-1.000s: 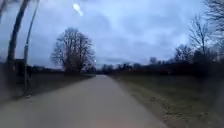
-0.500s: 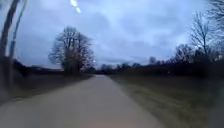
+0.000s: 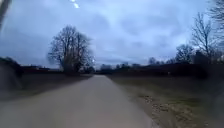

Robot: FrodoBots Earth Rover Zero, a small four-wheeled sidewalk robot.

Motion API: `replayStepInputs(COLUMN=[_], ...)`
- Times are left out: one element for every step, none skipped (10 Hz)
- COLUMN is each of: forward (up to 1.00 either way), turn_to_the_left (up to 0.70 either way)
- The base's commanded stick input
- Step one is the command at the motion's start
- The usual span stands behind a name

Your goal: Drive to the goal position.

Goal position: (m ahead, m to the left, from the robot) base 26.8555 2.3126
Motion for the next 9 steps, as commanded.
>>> replayStepInputs(forward=[1.00, 1.00, 1.00, 1.00, 1.00, 1.00, 1.00, 1.00, 1.00], turn_to_the_left=[0.04, 0.04, 0.04, 0.04, 0.04, 0.04, 0.04, 0.04, 0.04])
